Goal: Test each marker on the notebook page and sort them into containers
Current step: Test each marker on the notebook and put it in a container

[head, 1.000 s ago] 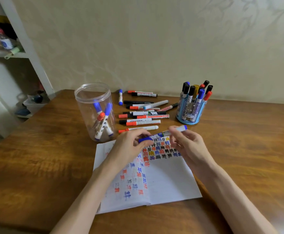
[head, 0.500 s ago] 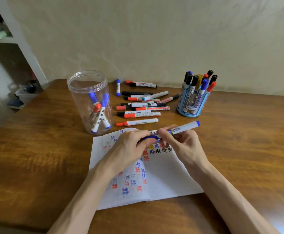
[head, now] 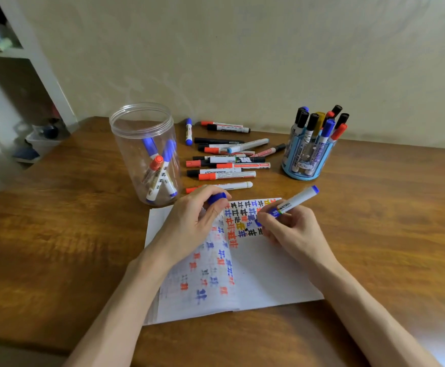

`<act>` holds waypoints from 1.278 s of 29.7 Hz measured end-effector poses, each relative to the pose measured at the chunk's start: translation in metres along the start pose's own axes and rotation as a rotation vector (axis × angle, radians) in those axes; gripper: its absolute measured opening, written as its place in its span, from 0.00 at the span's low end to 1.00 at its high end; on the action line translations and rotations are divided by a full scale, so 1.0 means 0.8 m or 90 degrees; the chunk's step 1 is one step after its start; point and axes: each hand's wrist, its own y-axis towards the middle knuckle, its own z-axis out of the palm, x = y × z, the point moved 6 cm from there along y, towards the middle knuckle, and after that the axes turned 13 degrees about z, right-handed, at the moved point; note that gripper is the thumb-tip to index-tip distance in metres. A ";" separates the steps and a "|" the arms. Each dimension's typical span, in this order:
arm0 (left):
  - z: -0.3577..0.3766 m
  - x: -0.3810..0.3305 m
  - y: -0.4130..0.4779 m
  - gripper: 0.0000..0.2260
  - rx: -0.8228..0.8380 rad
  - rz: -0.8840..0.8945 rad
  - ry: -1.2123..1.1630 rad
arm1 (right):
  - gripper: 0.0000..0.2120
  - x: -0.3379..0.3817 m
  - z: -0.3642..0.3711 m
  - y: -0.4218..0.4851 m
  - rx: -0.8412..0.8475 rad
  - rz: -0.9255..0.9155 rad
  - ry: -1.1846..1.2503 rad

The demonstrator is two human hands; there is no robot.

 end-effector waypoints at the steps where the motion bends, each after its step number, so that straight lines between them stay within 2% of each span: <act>1: 0.001 0.001 -0.001 0.13 0.001 0.002 0.006 | 0.05 0.001 0.003 -0.003 0.002 -0.015 -0.024; 10: 0.007 0.008 -0.005 0.11 0.046 0.002 0.041 | 0.04 0.006 0.014 -0.008 -0.014 -0.093 -0.136; 17: 0.010 0.016 -0.005 0.10 0.070 -0.003 0.062 | 0.05 0.000 0.014 -0.008 -0.055 -0.113 -0.146; 23: 0.011 0.018 -0.006 0.10 0.069 -0.005 0.074 | 0.03 0.002 0.017 -0.011 -0.047 -0.118 -0.156; 30: 0.010 0.019 -0.006 0.11 0.064 0.003 0.078 | 0.09 0.007 0.018 -0.015 -0.085 -0.135 -0.183; 38: 0.010 0.018 -0.006 0.11 0.060 0.005 0.072 | 0.07 0.006 0.016 -0.013 -0.061 -0.142 -0.152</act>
